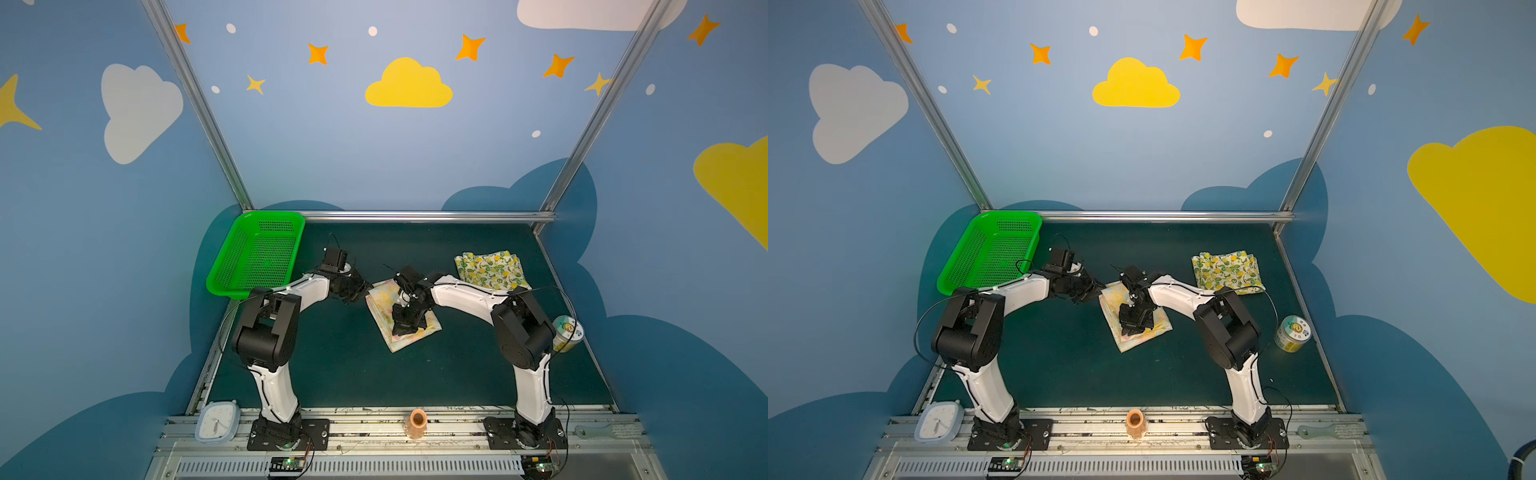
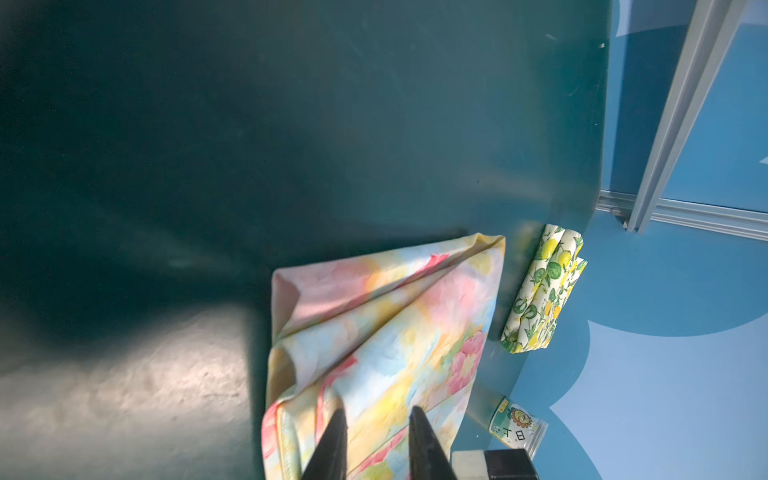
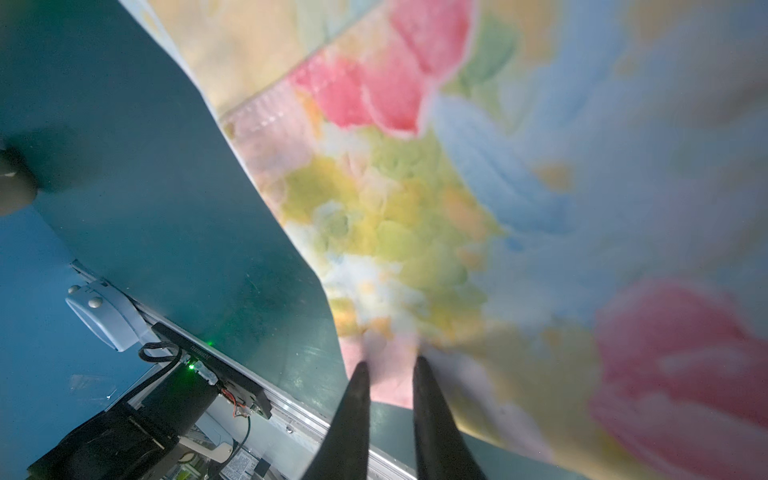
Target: Fold and stack the skirts
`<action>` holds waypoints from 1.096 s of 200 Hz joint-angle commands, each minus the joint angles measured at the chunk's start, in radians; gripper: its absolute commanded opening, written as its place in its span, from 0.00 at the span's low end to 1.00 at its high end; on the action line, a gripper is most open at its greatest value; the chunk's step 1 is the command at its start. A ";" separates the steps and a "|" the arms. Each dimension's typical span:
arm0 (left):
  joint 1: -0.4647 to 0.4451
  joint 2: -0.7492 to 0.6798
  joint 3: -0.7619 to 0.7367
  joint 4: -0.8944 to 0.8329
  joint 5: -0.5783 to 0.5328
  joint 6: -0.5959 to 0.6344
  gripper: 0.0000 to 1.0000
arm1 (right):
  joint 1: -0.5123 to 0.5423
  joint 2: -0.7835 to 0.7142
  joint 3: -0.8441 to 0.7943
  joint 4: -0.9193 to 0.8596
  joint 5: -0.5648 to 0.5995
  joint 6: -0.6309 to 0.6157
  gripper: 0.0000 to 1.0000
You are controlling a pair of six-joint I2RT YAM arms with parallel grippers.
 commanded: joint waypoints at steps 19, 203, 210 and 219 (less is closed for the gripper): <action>-0.002 0.070 0.043 0.002 -0.004 0.030 0.26 | 0.008 0.040 -0.013 0.029 0.023 -0.011 0.14; -0.171 0.133 0.203 -0.163 -0.110 0.013 0.28 | -0.248 -0.069 -0.095 -0.011 0.009 -0.186 0.00; -0.171 0.164 0.229 -0.172 -0.109 0.017 0.27 | -0.248 -0.059 -0.103 -0.006 0.004 -0.183 0.00; -0.171 0.198 0.261 -0.180 -0.104 0.025 0.27 | -0.245 -0.048 -0.116 0.001 0.003 -0.179 0.00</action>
